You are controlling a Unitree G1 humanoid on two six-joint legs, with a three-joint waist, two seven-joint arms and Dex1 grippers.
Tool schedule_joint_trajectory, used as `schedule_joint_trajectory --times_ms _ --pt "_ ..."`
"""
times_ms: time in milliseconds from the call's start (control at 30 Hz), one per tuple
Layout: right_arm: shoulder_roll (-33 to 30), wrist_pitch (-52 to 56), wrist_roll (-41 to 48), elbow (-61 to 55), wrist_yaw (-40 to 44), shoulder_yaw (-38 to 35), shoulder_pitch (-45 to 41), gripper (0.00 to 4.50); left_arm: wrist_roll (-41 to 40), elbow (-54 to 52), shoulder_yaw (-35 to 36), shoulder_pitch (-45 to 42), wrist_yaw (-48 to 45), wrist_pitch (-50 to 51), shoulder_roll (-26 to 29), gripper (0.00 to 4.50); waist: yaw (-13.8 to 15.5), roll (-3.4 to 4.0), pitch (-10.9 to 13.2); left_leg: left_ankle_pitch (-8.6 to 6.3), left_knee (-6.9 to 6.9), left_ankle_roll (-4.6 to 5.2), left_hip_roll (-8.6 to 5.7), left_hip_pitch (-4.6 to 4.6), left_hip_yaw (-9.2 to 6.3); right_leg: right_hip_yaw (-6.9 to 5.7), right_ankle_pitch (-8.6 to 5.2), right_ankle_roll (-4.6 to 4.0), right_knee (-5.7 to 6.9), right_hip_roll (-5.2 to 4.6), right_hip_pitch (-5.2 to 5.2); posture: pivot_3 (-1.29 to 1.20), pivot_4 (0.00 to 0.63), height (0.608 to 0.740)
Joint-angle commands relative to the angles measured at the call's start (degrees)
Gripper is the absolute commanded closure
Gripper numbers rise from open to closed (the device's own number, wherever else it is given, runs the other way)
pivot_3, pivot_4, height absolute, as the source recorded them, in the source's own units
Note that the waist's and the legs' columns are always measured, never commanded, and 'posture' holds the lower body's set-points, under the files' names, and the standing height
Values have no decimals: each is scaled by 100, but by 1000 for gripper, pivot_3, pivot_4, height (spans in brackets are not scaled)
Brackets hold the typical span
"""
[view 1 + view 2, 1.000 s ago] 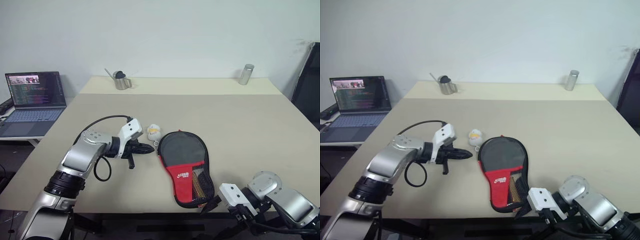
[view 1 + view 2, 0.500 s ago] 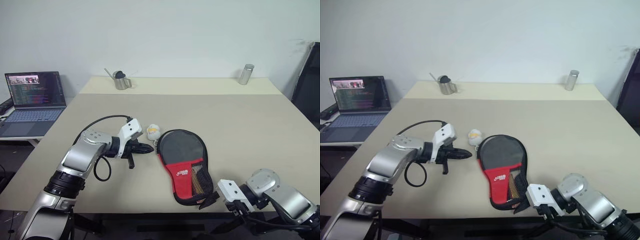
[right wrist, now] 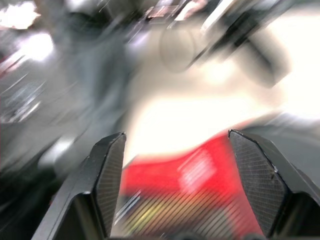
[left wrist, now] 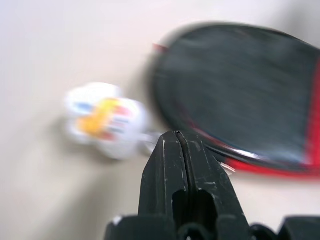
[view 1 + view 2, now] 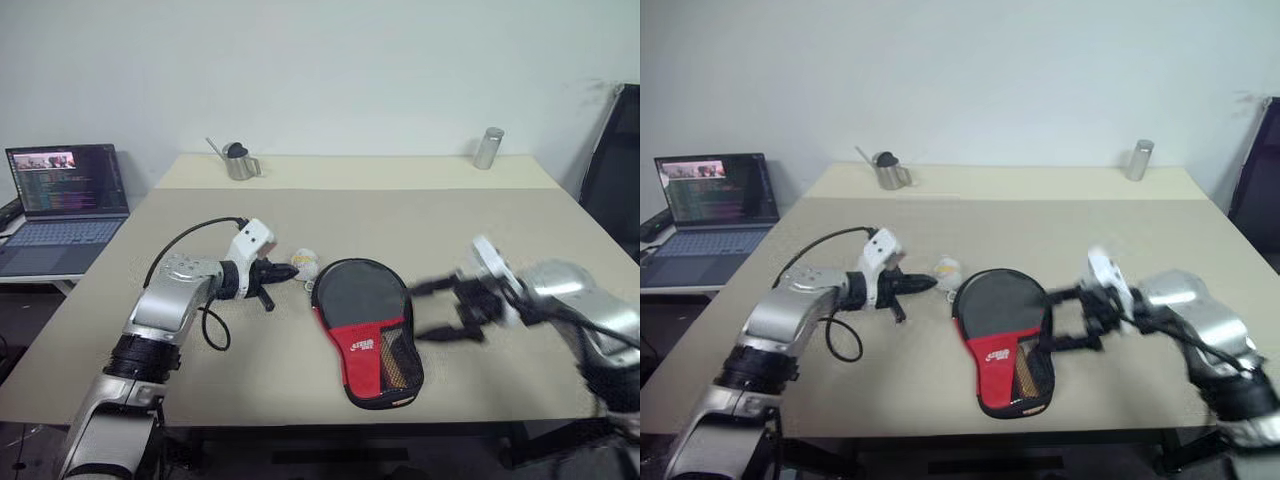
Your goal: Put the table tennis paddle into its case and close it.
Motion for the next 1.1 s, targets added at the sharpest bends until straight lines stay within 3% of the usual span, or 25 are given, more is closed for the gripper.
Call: schedule_joint_trajectory --times_ms 33,167,300,367,600,767,867,1100 --pt "1104 -144 -990 890 -1710 323 -688 972 165 543 348 -413 741 -48 -213 4500 -10 -1 -1 2 2 -4 0 1 0 -1 2 -2 6 0 -1 0 150 740" --pt "1781 -976 -2232 1813 -2596 946 -681 972 146 949 488 -642 1159 111 -476 4500 26 -5 -4 5 -3 -16 -7 -16 -2 1 2 -5 10 -4 -25 0 150 740" --pt "2101 -1225 -2562 2324 -2957 1011 -452 972 105 998 463 -662 1253 163 -666 4500 22 -9 -7 5 14 -16 -30 -118 2 3 4 -2 16 -26 -124 0 150 740" --pt "2181 -1222 -2655 2529 -3028 994 -381 972 59 969 479 -657 1239 182 -744 4500 -1 -8 -6 5 14 -16 -34 -125 4 0 4 -2 16 -32 -132 0 150 740" --pt "2097 -972 -3168 3052 -2908 1296 -214 972 -224 961 626 -761 1061 387 -910 4500 -137 -7 -15 6 8 -18 -24 -81 4 2 4 -2 28 -20 -99 0 150 740" --pt "2065 -958 -3178 3036 -2882 1230 -178 972 -103 1128 571 -980 1236 375 -971 4500 -138 -9 -17 5 -5 -16 -19 8 1 3 4 -2 19 -10 -7 0 150 740" --pt "1866 -937 -3211 2997 -2826 1189 -113 932 -102 1106 592 -1120 1405 499 -1064 3932 -122 -10 -19 5 -3 -15 -20 17 -1 3 4 -1 18 -5 5 0 150 740" --pt "1664 -1016 -3292 3186 -2744 1230 -146 932 92 1443 483 -1286 1732 801 -1222 1404 -127 -11 -24 5 -1 -17 -18 17 -2 4 4 -1 20 -6 5 0 150 740"
